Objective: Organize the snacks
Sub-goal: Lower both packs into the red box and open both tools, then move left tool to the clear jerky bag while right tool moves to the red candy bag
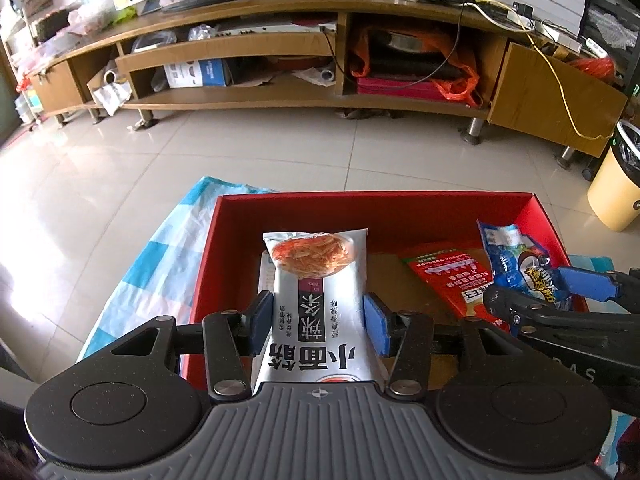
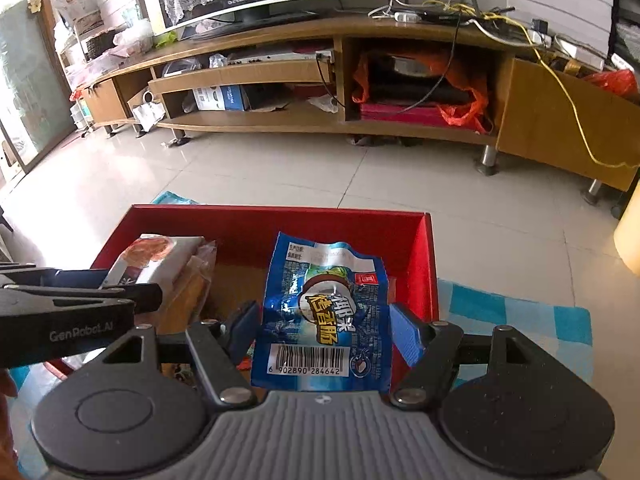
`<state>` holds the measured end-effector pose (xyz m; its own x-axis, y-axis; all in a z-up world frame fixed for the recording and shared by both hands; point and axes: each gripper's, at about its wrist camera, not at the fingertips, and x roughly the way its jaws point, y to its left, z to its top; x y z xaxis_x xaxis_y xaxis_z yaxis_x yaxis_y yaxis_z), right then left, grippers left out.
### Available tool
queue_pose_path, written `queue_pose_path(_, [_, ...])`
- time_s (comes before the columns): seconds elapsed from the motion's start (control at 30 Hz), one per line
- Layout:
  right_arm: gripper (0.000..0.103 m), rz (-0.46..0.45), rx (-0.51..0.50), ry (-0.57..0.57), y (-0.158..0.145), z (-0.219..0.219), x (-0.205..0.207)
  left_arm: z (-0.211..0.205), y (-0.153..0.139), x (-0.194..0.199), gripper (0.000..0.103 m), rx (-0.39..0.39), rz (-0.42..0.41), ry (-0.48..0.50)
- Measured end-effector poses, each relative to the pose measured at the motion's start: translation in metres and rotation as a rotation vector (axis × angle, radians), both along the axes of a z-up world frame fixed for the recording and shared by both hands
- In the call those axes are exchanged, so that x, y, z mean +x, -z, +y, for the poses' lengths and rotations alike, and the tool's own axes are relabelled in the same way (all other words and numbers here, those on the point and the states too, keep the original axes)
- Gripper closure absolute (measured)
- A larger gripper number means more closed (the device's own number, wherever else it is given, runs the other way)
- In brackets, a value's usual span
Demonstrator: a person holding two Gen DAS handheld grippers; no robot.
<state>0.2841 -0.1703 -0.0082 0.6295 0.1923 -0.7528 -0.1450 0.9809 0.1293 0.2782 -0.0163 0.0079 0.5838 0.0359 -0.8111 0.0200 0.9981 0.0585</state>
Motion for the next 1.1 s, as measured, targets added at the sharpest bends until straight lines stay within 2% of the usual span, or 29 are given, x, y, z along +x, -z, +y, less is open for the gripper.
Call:
queue_pose_path(0.13, [0.033, 0.011, -0.013, 0.007, 0.003, 0.0, 0.001, -0.001, 0.001, -0.001, 0.03, 0.011, -0.002, -0.003])
queue_pose_path(0.27, [0.033, -0.001, -0.021, 0.007, 0.0, 0.002, -0.001, -0.004, -0.002, -0.005, 0.025, 0.022, -0.011, 0.004])
queue_pose_path(0.7, [0.033, -0.063, -0.058, 0.011, -0.019, -0.005, -0.019, -0.006, -0.015, -0.022, 0.02, 0.026, -0.037, 0.01])
queue_pose_path(1.1, [0.033, -0.06, -0.066, 0.005, -0.032, -0.022, -0.068, -0.016, -0.024, -0.063, 0.017, 0.002, -0.044, 0.074])
